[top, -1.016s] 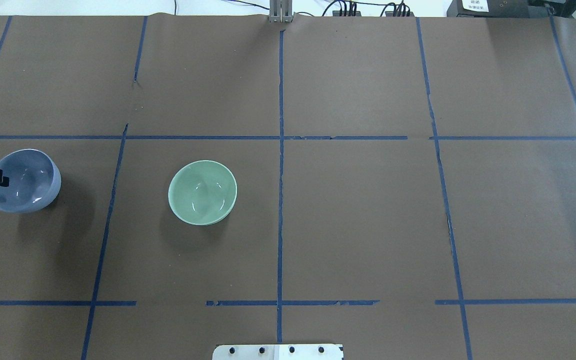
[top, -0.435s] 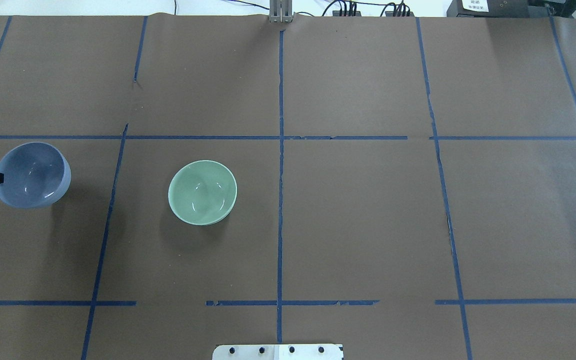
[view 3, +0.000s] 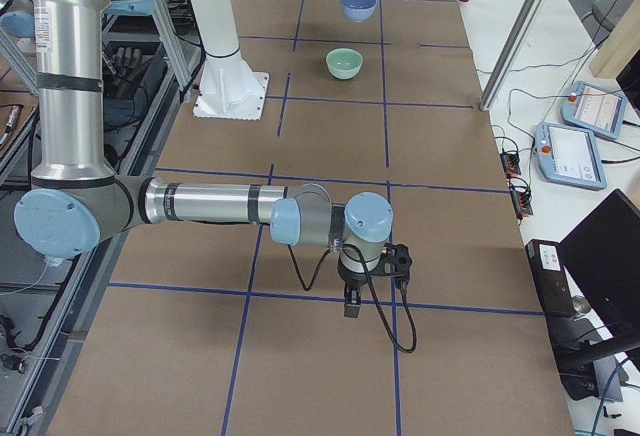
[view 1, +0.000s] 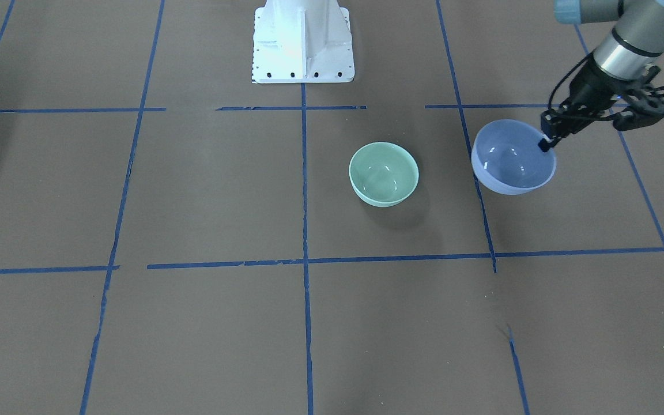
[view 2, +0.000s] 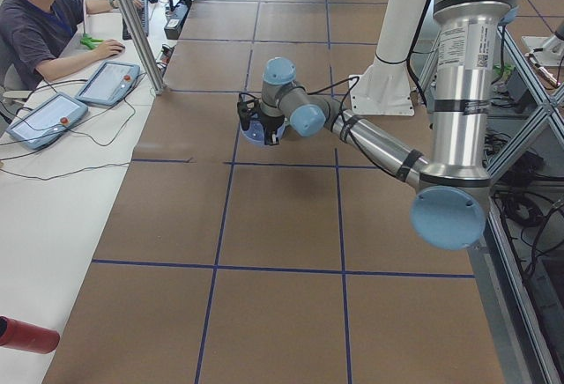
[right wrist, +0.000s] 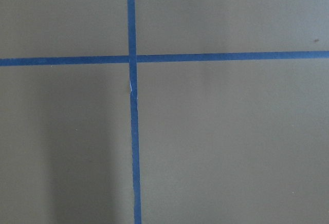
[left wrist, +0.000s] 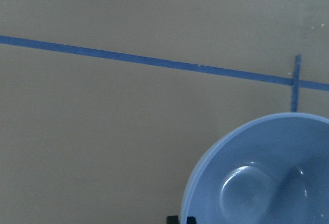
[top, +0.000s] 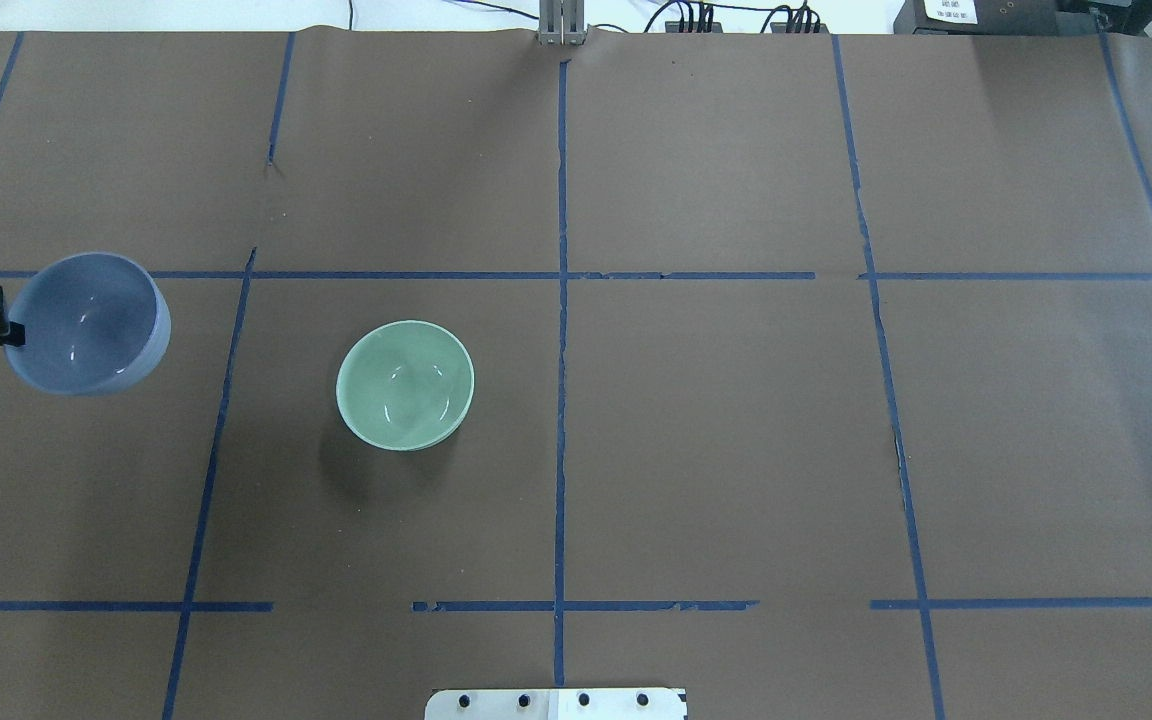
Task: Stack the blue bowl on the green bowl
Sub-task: 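Lift the blue bowl with the left gripper over the green bowl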
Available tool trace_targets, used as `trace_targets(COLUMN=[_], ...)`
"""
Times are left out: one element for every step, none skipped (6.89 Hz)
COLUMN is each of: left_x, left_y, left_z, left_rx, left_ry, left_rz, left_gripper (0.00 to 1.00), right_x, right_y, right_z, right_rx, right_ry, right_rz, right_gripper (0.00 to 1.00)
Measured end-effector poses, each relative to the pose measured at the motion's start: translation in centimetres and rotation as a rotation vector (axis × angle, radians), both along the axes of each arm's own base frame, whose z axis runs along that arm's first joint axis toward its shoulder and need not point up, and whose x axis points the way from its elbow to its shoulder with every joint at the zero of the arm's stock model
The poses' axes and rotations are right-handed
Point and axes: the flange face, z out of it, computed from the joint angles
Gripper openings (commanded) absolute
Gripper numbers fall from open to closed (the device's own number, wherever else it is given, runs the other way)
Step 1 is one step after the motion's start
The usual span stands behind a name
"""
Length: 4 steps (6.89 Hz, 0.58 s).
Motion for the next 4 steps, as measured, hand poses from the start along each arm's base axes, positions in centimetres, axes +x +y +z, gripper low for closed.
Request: trace_targets(left_x=[4.7, 8.8, 11.6, 13.5], left_y=[0.4, 1.6, 2.9, 3.6], left_z=[-4.7, -8.1, -9.5, -9.6], left_rx=[-0.064, -0.106, -0.134, -0.157], left_ry=[0.010, -0.001, -0.013, -0.029], left_rz=[0.008, 0.015, 0.017, 0.014], left_gripper=[0.00, 0.00, 0.00, 0.00], right_x=[0.0, 0.0, 0.0, 0.0], right_y=[0.0, 0.0, 0.0, 0.0], right_z=[0.0, 0.0, 0.0, 0.0], right_rx=[0.001, 0.001, 0.000, 0.000], right_ry=[0.000, 0.000, 0.000, 0.000], right_rz=[0.000, 0.000, 0.001, 0.001], right_gripper=[1.00, 1.00, 1.00, 1.00])
